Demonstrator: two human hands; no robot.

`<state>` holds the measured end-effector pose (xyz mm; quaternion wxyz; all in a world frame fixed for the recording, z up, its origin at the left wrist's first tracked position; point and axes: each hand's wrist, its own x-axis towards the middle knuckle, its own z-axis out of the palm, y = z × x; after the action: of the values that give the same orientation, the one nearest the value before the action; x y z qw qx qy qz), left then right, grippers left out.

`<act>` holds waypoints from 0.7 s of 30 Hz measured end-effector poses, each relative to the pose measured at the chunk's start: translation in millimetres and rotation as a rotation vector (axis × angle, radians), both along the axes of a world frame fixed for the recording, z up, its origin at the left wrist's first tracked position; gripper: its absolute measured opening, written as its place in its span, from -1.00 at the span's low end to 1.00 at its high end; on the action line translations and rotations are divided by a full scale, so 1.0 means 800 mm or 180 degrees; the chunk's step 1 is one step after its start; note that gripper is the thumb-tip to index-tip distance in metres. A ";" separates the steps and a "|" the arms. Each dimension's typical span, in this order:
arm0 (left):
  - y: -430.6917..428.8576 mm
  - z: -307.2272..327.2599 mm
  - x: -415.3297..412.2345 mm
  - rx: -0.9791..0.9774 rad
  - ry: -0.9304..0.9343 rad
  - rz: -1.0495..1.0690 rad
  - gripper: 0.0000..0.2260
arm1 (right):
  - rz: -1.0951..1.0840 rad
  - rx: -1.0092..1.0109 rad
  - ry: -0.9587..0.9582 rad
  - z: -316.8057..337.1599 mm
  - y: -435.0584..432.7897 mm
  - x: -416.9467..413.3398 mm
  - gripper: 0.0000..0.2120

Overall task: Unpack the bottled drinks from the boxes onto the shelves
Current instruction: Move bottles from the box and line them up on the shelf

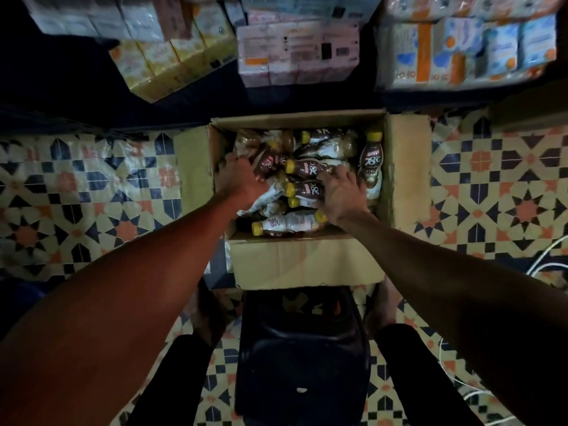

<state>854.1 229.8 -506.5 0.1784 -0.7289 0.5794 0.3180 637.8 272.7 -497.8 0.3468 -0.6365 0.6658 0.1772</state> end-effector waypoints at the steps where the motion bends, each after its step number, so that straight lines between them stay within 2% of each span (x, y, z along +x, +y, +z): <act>1: -0.001 0.004 0.002 0.0124 0.0149 0.0262 -0.45 | 0.0016 0.0018 -0.0073 0.002 -0.002 -0.001 -0.36; 4: 0.005 0.017 0.004 0.0473 0.0907 0.0615 -0.63 | -0.0185 0.0214 -0.0553 0.012 -0.010 -0.008 -0.33; 7: 0.020 0.033 0.000 0.0976 0.1600 0.0977 -0.77 | -0.0760 0.0507 -0.1276 0.039 -0.016 -0.007 -0.39; 11: 0.046 0.068 -0.020 0.1443 0.2248 0.2269 -0.77 | -0.1687 0.1024 -0.1918 0.079 -0.002 0.011 -0.64; 13: 0.065 0.082 -0.027 0.1342 0.2469 0.2792 -0.64 | -0.2095 0.1073 -0.2159 0.094 0.014 0.022 -0.48; 16: 0.091 0.106 -0.029 0.1036 0.2503 0.2896 -0.55 | -0.2621 0.1138 -0.2422 0.116 0.043 0.030 -0.40; 19: 0.111 0.155 -0.034 0.1147 0.2479 0.2576 -0.52 | -0.2964 0.1185 -0.2498 0.154 0.067 0.039 -0.35; 21: 0.123 0.188 -0.035 0.1061 0.2476 0.2576 -0.51 | -0.3183 0.1110 -0.2582 0.182 0.080 0.042 -0.48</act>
<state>826.2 328.2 -356.5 -0.0708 -0.6840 0.2201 0.6919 671.3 336.8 -352.1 0.7080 -0.2020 0.6592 -0.1534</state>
